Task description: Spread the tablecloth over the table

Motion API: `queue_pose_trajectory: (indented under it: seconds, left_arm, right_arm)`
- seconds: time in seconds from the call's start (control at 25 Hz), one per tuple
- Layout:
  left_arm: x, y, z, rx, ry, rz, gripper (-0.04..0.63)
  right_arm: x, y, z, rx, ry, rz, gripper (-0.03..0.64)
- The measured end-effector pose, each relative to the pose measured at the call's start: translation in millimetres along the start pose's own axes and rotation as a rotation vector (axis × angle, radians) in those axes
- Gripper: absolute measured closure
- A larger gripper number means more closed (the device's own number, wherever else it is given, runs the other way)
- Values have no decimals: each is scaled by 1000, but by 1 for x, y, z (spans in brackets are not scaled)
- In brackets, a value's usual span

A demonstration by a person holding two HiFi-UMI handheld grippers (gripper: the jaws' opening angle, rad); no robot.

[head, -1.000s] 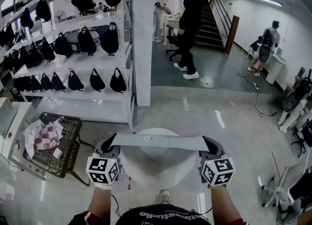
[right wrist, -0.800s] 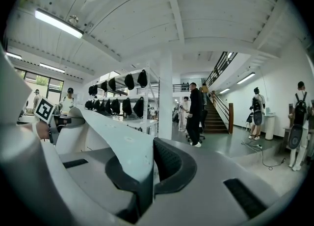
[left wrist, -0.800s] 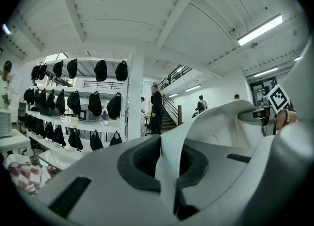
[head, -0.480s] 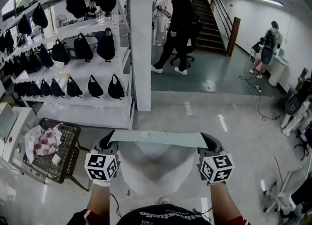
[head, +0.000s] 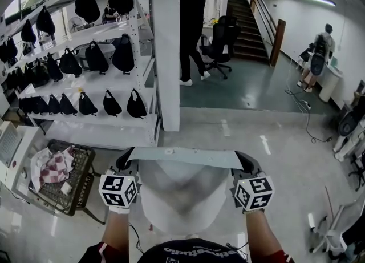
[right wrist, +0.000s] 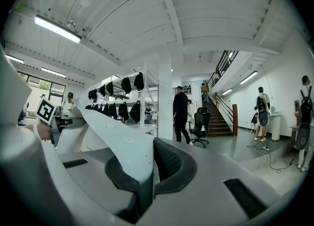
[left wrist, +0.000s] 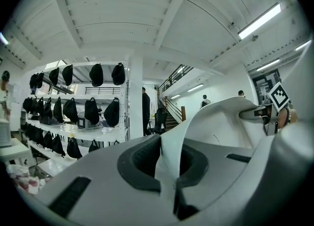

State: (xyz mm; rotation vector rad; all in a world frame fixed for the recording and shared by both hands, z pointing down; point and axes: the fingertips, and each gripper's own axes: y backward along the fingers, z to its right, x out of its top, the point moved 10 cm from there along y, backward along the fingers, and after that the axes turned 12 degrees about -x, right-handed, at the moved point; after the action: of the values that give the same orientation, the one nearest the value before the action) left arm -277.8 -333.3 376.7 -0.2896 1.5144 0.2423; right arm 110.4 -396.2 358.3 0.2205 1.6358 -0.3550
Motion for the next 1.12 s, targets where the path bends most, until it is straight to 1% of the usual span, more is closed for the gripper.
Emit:
queue_pose_trajectory:
  seconds: [0.28,0.76,0.84,0.96,1.0,1.12]
  left_arm:
    - [2,-26,-10,25,5,5,574]
    - [18,-79,-33,34,-36,5,572]
    - [22,-90,-39,27,-26,10,571]
    - [28,-108,-47,14,29,33,568]
    - [31,-114,-49,14,36,42,568]
    - [48,-129,-53,24,7,70,568]
  right_arm:
    - [4,-30,9,20,3,6,588]
    - [17,-90,31,30,-2,37,588]
    - [21,-101,35,31,-2,42,588]
    - [27,-116,43,30,0,54,588]
    - [30,-121,45,28,1,61,588]
    - [42,-133,54,17,-4,98,588]
